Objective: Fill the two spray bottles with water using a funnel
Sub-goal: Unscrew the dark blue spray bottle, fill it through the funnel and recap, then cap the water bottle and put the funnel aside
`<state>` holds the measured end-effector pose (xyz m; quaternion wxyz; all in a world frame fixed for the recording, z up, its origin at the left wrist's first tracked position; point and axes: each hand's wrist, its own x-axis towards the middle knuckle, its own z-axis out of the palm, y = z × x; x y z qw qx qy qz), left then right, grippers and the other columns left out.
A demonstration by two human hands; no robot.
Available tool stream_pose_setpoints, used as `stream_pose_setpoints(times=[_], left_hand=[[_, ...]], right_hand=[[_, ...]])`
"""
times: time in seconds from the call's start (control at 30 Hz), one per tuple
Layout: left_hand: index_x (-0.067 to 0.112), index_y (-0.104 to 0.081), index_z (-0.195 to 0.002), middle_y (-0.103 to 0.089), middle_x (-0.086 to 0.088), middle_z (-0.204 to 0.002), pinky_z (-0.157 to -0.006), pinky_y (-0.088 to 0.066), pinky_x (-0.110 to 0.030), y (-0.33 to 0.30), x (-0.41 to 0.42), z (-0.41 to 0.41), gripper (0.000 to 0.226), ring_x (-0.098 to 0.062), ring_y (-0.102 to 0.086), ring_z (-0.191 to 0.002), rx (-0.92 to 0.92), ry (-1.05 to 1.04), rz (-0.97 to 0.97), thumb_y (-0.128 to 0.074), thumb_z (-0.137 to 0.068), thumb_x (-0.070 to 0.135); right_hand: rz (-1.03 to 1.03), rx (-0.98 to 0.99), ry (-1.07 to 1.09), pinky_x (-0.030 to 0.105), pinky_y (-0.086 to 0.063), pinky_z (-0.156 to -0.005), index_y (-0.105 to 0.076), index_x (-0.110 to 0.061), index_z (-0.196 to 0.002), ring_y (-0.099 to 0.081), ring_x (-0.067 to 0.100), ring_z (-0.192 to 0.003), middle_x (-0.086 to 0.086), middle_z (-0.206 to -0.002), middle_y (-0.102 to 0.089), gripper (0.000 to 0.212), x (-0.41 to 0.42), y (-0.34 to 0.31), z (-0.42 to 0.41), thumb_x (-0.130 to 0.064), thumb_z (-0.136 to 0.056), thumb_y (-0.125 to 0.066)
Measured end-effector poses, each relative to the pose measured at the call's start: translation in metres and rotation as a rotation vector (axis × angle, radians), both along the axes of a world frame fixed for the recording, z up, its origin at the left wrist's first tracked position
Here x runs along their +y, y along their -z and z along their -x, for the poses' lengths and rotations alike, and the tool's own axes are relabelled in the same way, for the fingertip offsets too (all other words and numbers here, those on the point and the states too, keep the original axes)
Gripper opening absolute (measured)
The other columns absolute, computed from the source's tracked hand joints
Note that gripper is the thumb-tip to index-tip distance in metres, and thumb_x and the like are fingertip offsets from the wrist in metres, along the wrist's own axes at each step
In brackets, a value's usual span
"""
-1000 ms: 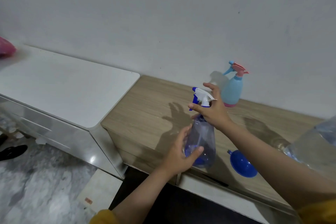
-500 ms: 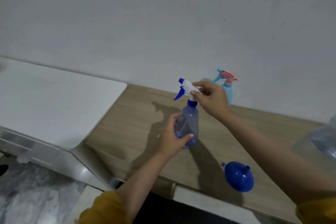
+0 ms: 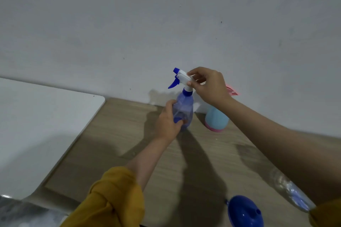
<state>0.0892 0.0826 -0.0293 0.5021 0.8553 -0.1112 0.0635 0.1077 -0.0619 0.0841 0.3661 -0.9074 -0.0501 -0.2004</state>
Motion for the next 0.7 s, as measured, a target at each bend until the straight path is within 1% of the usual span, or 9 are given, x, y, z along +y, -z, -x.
stream_pose_setpoints(times=[0.1,0.17,0.23,0.3,0.33,0.4,0.53,0.6,0.7], left_hand=[[0.021,-0.040,-0.124,-0.059,-0.002,-0.119,-0.078,-0.051,-0.031,0.007,-0.005,-0.012,0.061,-0.022,-0.060,-0.101,-0.009,-0.015,-0.034,-0.075,-0.075,0.016],[0.022,-0.039,-0.125,-0.058,-0.001,-0.121,-0.081,-0.053,-0.035,0.012,-0.007,-0.018,0.061,-0.022,-0.059,-0.103,-0.006,-0.028,-0.047,-0.075,-0.076,0.017],[0.025,-0.037,-0.124,-0.058,0.000,-0.120,-0.081,-0.055,-0.038,0.018,-0.009,-0.023,0.062,-0.021,-0.059,-0.102,-0.003,-0.050,-0.058,-0.076,-0.075,0.019],[0.027,-0.037,-0.122,-0.059,0.002,-0.118,-0.078,-0.055,-0.036,0.022,-0.012,-0.028,0.062,-0.020,-0.060,-0.100,0.002,-0.071,-0.053,-0.076,-0.075,0.020],[0.027,-0.037,-0.121,-0.059,0.002,-0.117,-0.077,-0.055,-0.034,0.023,-0.014,-0.030,0.062,-0.020,-0.061,-0.099,0.008,-0.077,-0.046,-0.077,-0.074,0.020],[0.026,-0.036,-0.122,-0.059,0.002,-0.118,-0.076,-0.055,-0.030,0.023,-0.017,-0.032,0.063,-0.019,-0.061,-0.098,0.021,-0.087,-0.052,-0.077,-0.074,0.021],[0.028,-0.032,-0.121,-0.059,0.001,-0.118,-0.072,-0.055,-0.030,0.023,-0.019,-0.034,0.067,-0.019,-0.063,-0.094,0.036,-0.101,-0.089,-0.079,-0.072,0.025],[0.026,-0.032,-0.122,-0.059,0.000,-0.118,-0.069,-0.054,-0.028,0.021,-0.020,-0.033,0.069,-0.021,-0.063,-0.094,0.038,-0.101,-0.100,-0.079,-0.072,0.025],[0.021,-0.030,-0.126,-0.060,-0.003,-0.115,-0.062,-0.050,-0.027,0.017,-0.020,-0.029,0.075,-0.023,-0.064,-0.090,0.066,-0.098,-0.096,-0.081,-0.070,0.026]], right_hand=[[0.018,0.024,-0.007,0.035,-0.057,-0.076,-0.070,-0.015,-0.105,-0.067,0.017,-0.077,0.003,-0.090,-0.072,0.022,-0.003,0.004,-0.010,-0.017,-0.083,-0.072],[0.030,0.043,-0.013,0.032,-0.056,-0.075,-0.069,-0.014,-0.107,-0.065,0.016,-0.077,0.004,-0.093,-0.072,0.023,-0.003,0.007,-0.016,-0.017,-0.084,-0.072],[0.049,0.050,-0.023,0.024,-0.053,-0.071,-0.068,-0.014,-0.109,-0.063,0.013,-0.077,0.004,-0.096,-0.072,0.023,-0.003,0.008,-0.021,-0.017,-0.086,-0.070],[0.080,0.053,-0.032,0.014,-0.047,-0.066,-0.068,-0.015,-0.111,-0.062,0.011,-0.077,0.004,-0.099,-0.072,0.023,-0.002,0.009,-0.026,-0.017,-0.088,-0.068],[0.098,0.059,-0.035,0.012,-0.045,-0.065,-0.068,-0.015,-0.112,-0.061,0.011,-0.077,0.004,-0.100,-0.072,0.023,-0.002,0.009,-0.028,-0.016,-0.089,-0.067],[0.137,0.082,-0.038,0.017,-0.047,-0.068,-0.067,-0.016,-0.114,-0.061,0.013,-0.081,0.004,-0.103,-0.071,0.026,-0.001,0.007,-0.032,-0.014,-0.088,-0.066],[0.257,0.109,-0.031,0.033,-0.051,-0.082,-0.065,-0.017,-0.116,-0.061,0.022,-0.091,0.008,-0.108,-0.066,0.036,0.000,0.002,-0.037,-0.012,-0.081,-0.071],[0.311,0.113,-0.034,0.036,-0.051,-0.083,-0.062,-0.016,-0.120,-0.060,0.024,-0.093,0.009,-0.109,-0.063,0.037,0.001,0.002,-0.036,-0.012,-0.083,-0.070],[0.385,0.091,-0.033,0.039,-0.052,-0.084,-0.051,-0.017,-0.132,-0.057,0.026,-0.102,0.011,-0.119,-0.057,0.047,0.002,0.006,-0.022,-0.016,-0.087,-0.066]])
